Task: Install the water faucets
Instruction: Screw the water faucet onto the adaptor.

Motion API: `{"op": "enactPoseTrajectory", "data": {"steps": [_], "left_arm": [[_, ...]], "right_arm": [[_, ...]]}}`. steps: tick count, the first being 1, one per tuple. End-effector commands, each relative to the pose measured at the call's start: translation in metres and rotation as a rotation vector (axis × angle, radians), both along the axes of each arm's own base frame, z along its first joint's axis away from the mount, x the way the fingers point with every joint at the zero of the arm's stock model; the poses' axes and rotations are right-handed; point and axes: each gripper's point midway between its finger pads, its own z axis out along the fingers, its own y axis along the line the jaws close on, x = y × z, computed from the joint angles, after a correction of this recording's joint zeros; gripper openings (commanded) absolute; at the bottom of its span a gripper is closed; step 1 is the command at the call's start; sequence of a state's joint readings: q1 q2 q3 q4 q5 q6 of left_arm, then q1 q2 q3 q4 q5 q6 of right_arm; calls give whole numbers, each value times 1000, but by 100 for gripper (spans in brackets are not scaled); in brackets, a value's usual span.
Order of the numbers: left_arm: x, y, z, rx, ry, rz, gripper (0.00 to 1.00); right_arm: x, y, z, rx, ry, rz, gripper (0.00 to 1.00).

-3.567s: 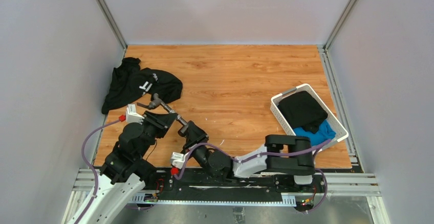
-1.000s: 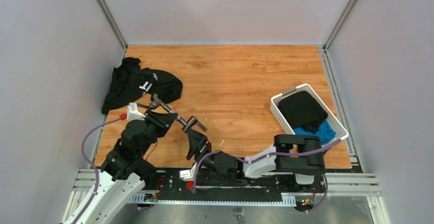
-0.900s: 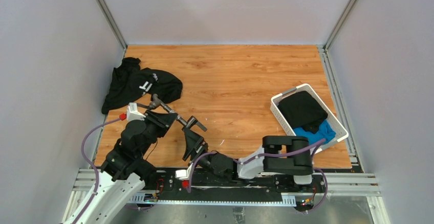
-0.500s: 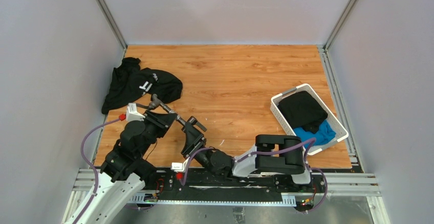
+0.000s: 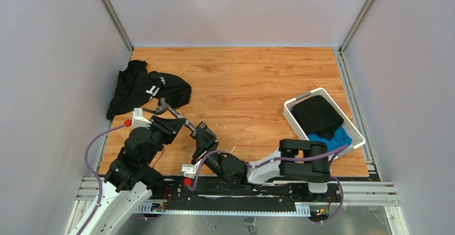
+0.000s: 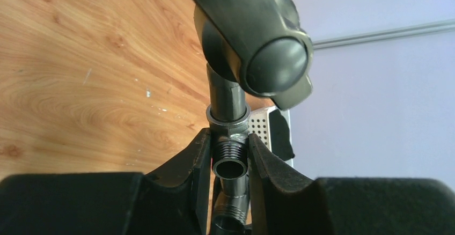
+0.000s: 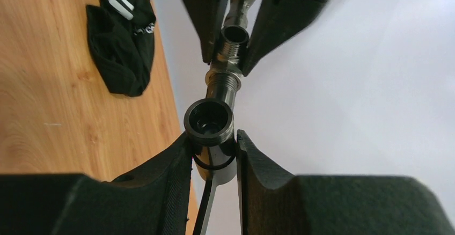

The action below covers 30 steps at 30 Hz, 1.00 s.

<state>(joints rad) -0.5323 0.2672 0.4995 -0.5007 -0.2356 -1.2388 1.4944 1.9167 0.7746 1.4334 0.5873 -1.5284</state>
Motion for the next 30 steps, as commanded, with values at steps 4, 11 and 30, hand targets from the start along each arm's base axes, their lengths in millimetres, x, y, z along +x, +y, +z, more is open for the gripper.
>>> {"op": "enactPoseTrajectory", "data": {"steps": [4, 11, 30], "left_arm": [[3, -2, 36, -82, -113, 1, 0], [5, -5, 35, -117, -133, -3, 0], [4, 4, 39, -107, -150, 34, 0]], "right_arm": [[-35, -5, 40, 366, 653, 319, 16], [-49, -14, 63, 592, 1399, 578, 14], [-32, -39, 68, 1027, 2291, 875, 78]]}}
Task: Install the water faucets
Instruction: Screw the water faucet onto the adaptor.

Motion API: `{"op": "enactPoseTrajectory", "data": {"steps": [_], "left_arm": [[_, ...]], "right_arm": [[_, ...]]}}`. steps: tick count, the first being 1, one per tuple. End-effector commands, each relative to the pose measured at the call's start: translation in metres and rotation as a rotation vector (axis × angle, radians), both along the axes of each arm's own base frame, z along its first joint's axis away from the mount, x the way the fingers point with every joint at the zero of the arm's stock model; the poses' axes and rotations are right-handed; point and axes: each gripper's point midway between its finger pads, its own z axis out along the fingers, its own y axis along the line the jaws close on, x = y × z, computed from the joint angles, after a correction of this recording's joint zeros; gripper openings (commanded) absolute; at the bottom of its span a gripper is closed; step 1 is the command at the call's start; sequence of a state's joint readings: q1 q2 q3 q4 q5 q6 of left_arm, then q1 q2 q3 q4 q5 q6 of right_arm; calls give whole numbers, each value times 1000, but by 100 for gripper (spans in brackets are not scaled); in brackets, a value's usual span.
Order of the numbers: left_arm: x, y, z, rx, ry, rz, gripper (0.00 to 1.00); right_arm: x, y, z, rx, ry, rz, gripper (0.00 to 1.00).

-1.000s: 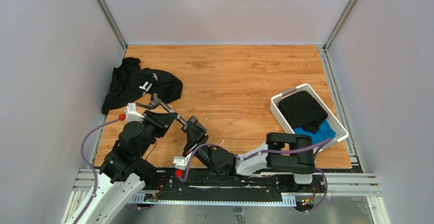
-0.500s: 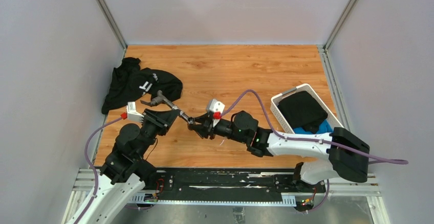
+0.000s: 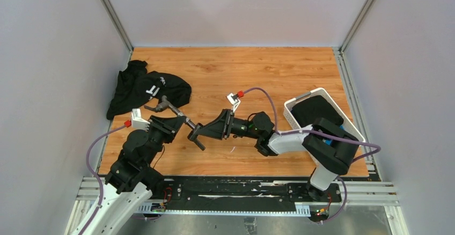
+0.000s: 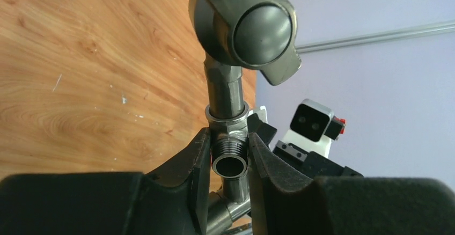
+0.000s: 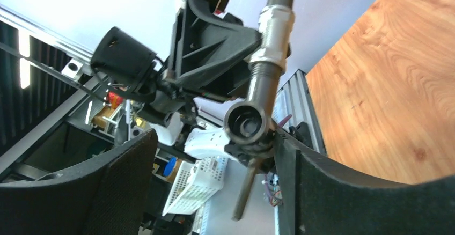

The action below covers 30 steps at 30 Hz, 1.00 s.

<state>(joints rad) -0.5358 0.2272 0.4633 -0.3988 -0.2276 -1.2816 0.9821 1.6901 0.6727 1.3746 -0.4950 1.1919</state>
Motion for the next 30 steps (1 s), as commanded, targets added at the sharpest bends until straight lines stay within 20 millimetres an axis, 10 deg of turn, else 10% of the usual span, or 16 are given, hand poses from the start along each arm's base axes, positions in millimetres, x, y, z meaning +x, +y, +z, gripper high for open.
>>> {"op": "enactPoseTrajectory", "data": {"steps": [1, 6, 12, 20, 30], "left_arm": [[1, 9, 21, -10, -68, 41, 0], [0, 8, 23, -3, -65, 34, 0], [1, 9, 23, 13, -61, 35, 0], [-1, 10, 28, 16, -64, 36, 0], [-1, 8, 28, 23, -58, 26, 0]], "right_arm": [[-9, -30, 23, 50, -35, -3, 79], [6, -57, -12, -342, -281, -165, 83], [10, -87, 12, -702, -1102, -358, 85], [-20, -71, 7, -733, -2063, -379, 89], [-15, -35, 3, -876, -2556, -539, 94]]}}
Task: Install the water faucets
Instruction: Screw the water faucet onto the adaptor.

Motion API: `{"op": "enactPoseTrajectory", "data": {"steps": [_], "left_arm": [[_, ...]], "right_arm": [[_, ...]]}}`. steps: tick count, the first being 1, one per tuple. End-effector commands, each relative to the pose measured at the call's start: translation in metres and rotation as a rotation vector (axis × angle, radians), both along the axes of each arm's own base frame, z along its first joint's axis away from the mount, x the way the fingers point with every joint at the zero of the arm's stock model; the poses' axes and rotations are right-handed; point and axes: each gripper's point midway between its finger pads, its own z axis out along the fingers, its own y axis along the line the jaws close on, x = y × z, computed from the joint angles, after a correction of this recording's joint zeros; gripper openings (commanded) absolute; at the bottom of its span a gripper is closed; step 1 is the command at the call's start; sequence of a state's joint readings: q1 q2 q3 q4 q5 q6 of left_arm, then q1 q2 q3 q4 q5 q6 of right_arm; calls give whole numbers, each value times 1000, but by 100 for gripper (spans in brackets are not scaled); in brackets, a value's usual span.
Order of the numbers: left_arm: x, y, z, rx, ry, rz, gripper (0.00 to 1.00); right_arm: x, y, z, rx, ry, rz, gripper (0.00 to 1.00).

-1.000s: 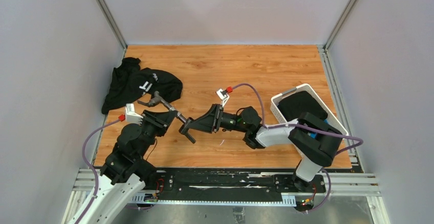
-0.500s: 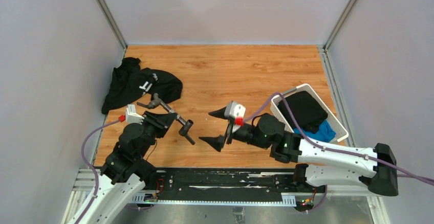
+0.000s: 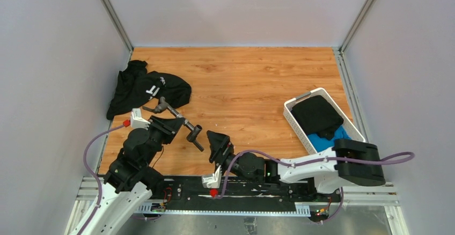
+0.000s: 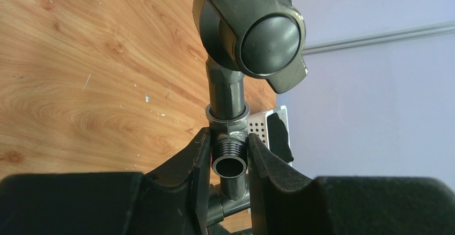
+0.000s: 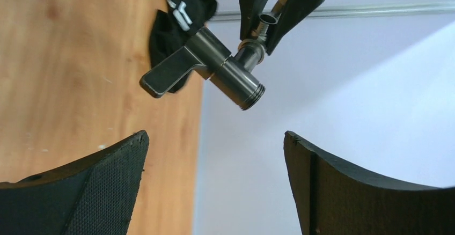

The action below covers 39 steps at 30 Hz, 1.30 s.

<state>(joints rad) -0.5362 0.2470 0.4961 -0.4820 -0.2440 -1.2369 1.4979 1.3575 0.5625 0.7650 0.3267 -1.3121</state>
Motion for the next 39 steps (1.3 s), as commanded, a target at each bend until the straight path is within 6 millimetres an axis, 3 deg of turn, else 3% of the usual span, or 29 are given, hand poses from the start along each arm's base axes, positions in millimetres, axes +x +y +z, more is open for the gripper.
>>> {"op": "enactPoseTrajectory", "data": {"steps": [1, 10, 16, 34, 39], "left_arm": [[3, 2, 39, -57, -103, 16, 0], [2, 0, 39, -61, -103, 7, 0], [1, 1, 41, -61, -108, 7, 0], [0, 1, 42, -62, -114, 6, 0], [0, 2, 43, -61, -116, 7, 0]], "right_arm": [[10, 6, 39, 31, -345, -89, 94], [16, 31, 40, 100, -546, -142, 95], [21, 43, 28, 62, -513, -117, 91], [35, 54, 16, 44, -403, -116, 40], [37, 53, 18, 106, -227, -126, 31]]}}
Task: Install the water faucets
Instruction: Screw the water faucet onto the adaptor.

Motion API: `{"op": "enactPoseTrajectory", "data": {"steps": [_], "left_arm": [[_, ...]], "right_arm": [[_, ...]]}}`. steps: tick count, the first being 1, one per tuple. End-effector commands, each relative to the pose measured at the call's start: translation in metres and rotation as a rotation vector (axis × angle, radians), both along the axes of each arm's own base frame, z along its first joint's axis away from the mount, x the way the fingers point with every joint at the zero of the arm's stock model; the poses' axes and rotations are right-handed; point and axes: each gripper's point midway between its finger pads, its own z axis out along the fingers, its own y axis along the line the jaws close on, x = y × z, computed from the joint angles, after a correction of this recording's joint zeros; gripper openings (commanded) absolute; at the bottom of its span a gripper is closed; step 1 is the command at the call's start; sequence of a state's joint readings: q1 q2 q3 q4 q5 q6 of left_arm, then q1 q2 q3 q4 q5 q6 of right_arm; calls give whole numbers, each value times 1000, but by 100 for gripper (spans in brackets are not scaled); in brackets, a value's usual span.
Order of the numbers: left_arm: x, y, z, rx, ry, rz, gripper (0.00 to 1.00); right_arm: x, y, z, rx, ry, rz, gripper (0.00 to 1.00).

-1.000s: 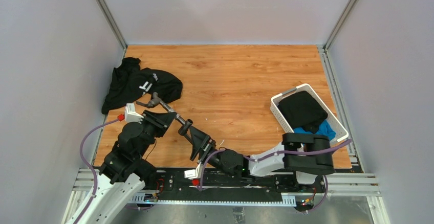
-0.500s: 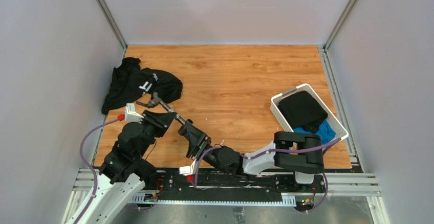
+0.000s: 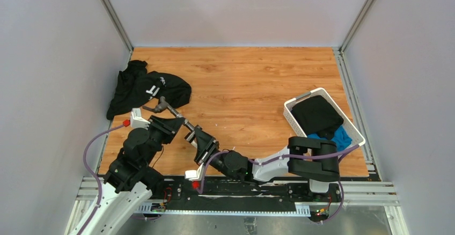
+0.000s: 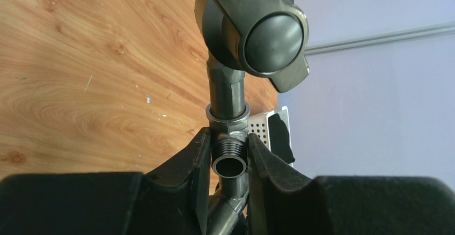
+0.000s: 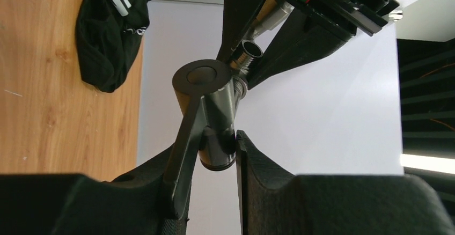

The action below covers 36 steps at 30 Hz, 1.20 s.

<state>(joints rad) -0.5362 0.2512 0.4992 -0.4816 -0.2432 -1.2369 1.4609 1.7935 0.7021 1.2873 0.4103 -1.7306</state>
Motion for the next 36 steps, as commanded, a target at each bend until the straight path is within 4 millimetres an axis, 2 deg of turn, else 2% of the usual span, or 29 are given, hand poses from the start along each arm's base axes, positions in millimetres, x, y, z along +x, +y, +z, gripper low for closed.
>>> {"op": "enactPoseTrajectory", "data": {"steps": [1, 3, 5, 6, 8, 9, 15, 16, 19, 23, 26, 29, 31, 33, 36], "left_arm": [[-1, 3, 43, -62, -119, 8, 0], [-1, 3, 43, -62, -120, 8, 0], [0, 2, 42, -65, -119, 8, 0], [0, 2, 42, -66, -120, 8, 0], [0, 2, 43, -67, -122, 7, 0], [0, 2, 41, -68, -120, 8, 0], [0, 3, 41, -109, -135, 21, 0], [0, 3, 41, -110, -136, 20, 0], [0, 4, 45, -115, -149, 24, 0], [-1, 10, 51, -107, -173, 46, 0], [-2, 13, 51, -94, -171, 55, 0], [-3, 13, 53, -99, -176, 54, 0], [-3, 13, 54, -98, -178, 54, 0], [-3, 15, 53, -79, -167, 58, 0], [-4, 17, 49, -45, -145, 62, 0]], "right_arm": [[3, 1, 9, 119, 231, 21, 29], [-2, 1, 6, 152, 408, 60, 25], [-11, 4, 5, 211, 695, 119, 21], [-18, 7, 3, 216, 830, 158, 17], [-29, 9, 3, 257, 1069, 220, 2], [-30, 9, 5, 301, 1161, 231, 0], [-35, 6, 31, 570, 1588, 387, 0], [-37, 6, 41, 623, 1654, 444, 0], [-42, 5, 52, 700, 1837, 516, 1], [-36, -6, 63, 834, 2050, 632, 7], [-27, -13, 63, 912, 2241, 726, 11], [-16, -22, 61, 1012, 2353, 810, 12], [-11, -25, 52, 1036, 2359, 780, 24], [-8, -30, 41, 1060, 2314, 723, 45], [-2, -43, 31, 1106, 2252, 641, 70]]}}
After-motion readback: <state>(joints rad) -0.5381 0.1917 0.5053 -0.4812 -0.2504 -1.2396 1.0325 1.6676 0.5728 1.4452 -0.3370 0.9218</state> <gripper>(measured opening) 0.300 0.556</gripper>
